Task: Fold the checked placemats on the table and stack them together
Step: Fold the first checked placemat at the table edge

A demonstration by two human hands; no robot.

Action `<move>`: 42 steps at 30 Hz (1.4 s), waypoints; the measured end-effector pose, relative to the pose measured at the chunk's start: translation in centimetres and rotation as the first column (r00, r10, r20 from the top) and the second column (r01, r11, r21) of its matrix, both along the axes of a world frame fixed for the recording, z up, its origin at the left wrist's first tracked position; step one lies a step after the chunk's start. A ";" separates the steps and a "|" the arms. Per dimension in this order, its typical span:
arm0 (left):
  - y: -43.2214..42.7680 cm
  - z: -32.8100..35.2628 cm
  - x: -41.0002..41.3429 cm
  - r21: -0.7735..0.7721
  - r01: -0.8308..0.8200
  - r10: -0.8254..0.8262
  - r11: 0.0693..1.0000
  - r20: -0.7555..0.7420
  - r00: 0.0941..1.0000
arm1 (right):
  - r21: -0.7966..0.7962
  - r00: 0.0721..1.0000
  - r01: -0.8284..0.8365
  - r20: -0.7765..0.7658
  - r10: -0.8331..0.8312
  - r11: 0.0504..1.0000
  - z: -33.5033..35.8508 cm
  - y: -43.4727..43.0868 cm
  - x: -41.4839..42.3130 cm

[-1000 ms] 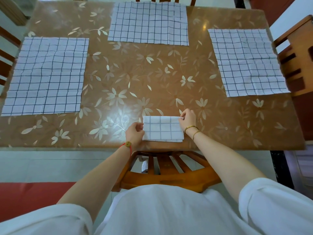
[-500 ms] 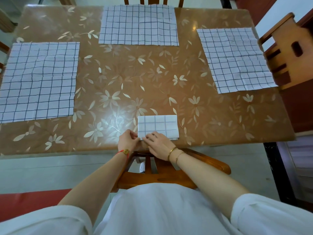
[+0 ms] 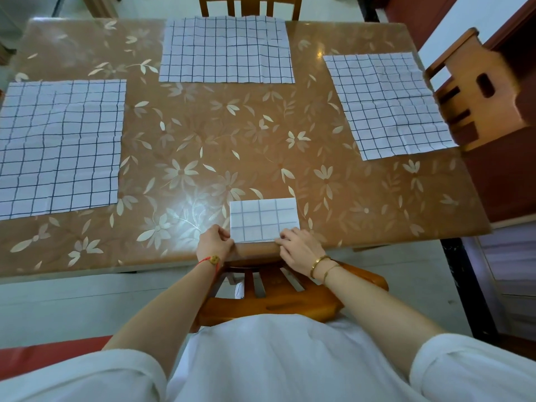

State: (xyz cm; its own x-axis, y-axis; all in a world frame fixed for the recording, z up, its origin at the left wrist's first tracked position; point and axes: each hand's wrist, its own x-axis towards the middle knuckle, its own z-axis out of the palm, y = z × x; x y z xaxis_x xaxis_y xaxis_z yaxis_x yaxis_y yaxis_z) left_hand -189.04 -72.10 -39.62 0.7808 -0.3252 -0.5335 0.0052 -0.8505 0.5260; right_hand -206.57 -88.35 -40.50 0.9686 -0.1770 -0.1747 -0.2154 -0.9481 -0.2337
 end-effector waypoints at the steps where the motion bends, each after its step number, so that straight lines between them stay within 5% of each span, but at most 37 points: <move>1: 0.0 0.1 0.0 0.002 -0.001 0.001 1.000 -0.005 1.000 | 0.021 0.999 0.054 0.008 -0.054 0.998 0.1 -0.6 -0.5; 9: -0.5 0.4 -0.3 0.034 -0.024 0.025 0.999 -0.026 0.999 | 0.148 0.872 0.488 -0.024 -0.490 0.860 0.5 -3.5 -1.9; 14: -1.3 0.6 -0.4 -0.013 -0.114 0.113 0.993 -0.054 0.992 | 0.453 0.514 0.790 -0.124 -0.849 0.412 1.1 -3.9 1.9; 19: -2.4 0.8 0.1 -0.023 -0.197 0.193 0.980 -0.122 0.974 | 0.496 0.399 0.844 -0.327 -0.857 0.204 1.0 -4.1 4.0; 27: -3.2 0.6 0.1 -0.046 -0.257 0.247 0.965 -0.154 0.957 | 0.474 0.303 0.877 -0.423 -0.854 0.076 1.2 -4.7 4.8; 38: -2.1 0.4 0.5 -0.077 -0.339 0.322 0.938 -0.170 0.931 | 0.481 0.367 0.867 -0.440 -0.820 0.130 1.1 -4.8 5.5; 42: -2.1 0.9 0.1 -0.137 -0.343 0.309 0.929 -0.218 0.926 | 0.532 0.347 0.843 -0.417 -0.840 0.084 1.6 -4.9 4.8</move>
